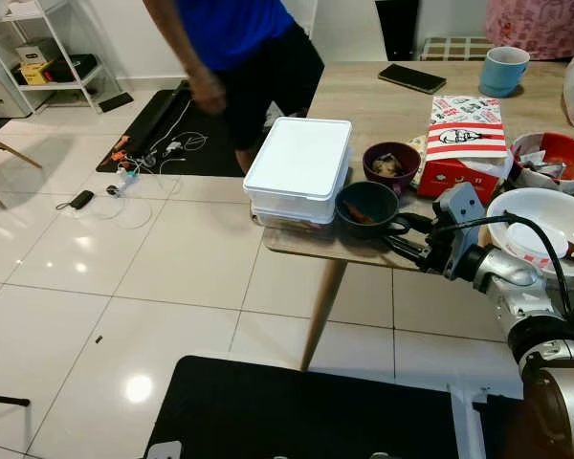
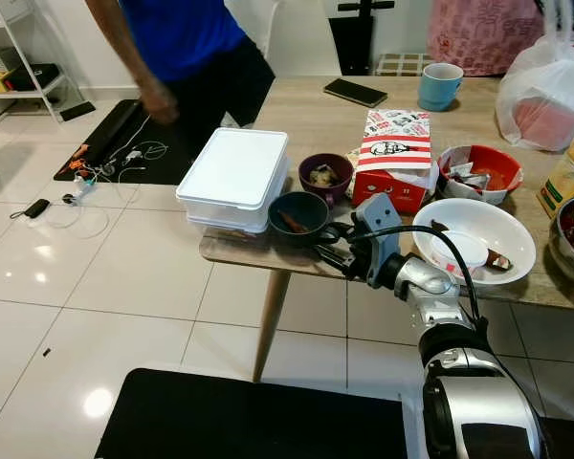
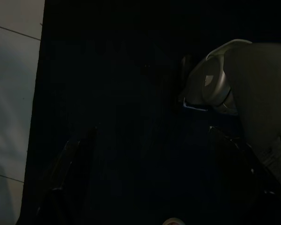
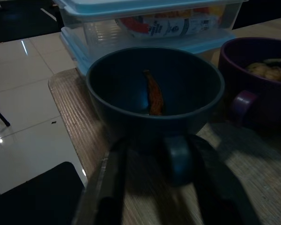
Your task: Restocking fridge
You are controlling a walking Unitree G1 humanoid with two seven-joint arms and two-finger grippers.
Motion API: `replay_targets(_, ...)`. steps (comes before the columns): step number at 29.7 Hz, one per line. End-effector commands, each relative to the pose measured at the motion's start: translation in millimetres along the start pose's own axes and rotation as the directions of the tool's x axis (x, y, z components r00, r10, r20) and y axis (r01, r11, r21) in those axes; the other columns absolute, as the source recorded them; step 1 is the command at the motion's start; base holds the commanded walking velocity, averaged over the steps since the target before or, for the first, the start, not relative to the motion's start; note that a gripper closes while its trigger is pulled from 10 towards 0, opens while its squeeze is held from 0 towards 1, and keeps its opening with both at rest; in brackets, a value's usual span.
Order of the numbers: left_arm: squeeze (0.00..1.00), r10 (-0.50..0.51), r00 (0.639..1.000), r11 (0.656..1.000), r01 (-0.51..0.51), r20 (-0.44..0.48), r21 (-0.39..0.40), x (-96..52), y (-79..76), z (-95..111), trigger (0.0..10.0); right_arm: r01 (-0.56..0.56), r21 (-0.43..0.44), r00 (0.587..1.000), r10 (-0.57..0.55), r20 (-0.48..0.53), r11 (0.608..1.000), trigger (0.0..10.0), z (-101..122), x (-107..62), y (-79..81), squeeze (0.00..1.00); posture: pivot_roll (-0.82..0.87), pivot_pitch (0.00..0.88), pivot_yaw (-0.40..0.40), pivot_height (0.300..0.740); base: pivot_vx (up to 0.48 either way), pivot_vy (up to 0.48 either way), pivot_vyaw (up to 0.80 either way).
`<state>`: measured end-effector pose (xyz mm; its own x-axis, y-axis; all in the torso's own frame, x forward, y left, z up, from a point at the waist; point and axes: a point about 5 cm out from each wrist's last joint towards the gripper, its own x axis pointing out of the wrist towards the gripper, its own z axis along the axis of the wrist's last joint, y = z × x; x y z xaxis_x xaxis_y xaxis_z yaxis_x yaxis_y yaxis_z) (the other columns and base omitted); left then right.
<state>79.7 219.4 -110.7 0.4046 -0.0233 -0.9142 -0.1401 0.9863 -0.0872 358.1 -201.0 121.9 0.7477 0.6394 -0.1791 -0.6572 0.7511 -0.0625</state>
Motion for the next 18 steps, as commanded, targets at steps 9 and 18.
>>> replay_targets(9,0.00,0.010,1.000,1.000,-0.010,-0.005,-0.008,-1.3,3.3,-2.6,10.0,0.008,0.017,1.000,-0.009,0.018,1.000,0.0,-1.6,-0.7,0.3,0.00,0.06,0.087,0.091,0.740,0.000,0.000,0.00)
replay_targets(18,0.00,0.010,1.000,1.000,-0.010,-0.002,-0.010,-0.6,2.9,0.0,10.0,0.024,0.005,0.999,-0.025,0.034,1.000,0.0,3.0,-6.8,-6.7,0.00,0.06,0.072,0.091,0.740,0.000,0.000,0.00)
